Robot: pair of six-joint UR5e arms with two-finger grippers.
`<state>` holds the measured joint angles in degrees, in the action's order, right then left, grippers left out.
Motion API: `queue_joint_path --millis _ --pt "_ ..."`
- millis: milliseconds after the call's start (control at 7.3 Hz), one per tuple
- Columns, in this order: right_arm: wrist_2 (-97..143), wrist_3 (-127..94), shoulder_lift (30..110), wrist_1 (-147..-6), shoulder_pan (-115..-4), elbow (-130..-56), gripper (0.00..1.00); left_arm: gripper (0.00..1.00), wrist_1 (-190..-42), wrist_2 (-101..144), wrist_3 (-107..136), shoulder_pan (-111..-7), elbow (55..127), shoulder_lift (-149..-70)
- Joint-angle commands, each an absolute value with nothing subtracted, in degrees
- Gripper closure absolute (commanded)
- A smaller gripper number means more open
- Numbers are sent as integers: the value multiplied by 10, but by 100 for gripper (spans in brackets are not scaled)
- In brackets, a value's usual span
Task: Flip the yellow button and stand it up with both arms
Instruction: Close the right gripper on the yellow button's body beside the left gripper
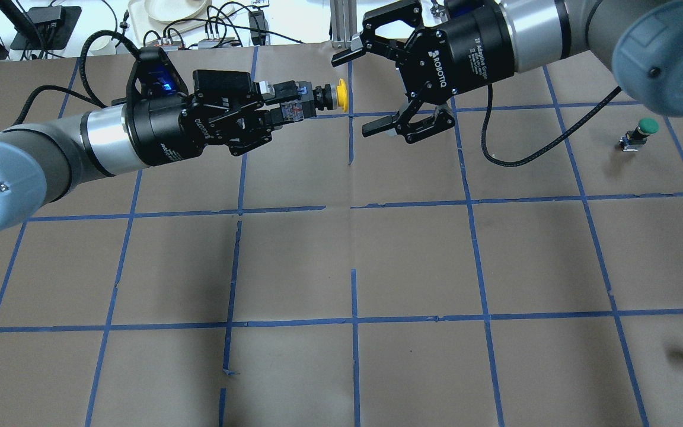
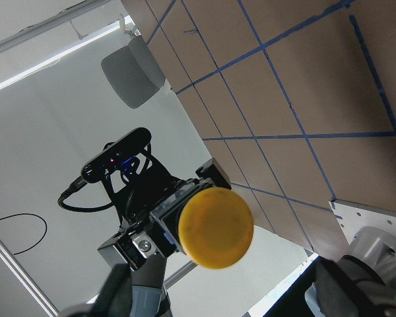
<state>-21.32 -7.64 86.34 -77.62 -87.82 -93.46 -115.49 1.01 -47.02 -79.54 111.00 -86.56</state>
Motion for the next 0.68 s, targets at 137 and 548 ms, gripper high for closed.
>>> queue_joint_path --millis 137,548 --pt "-214 -94 857 -805 -879 -935 6 98 -1155 11 -472 -795 1111 -867" --pt "-214 -95 859 -803 -879 -935 73 98 -1153 10 -472 -795 1110 -869"
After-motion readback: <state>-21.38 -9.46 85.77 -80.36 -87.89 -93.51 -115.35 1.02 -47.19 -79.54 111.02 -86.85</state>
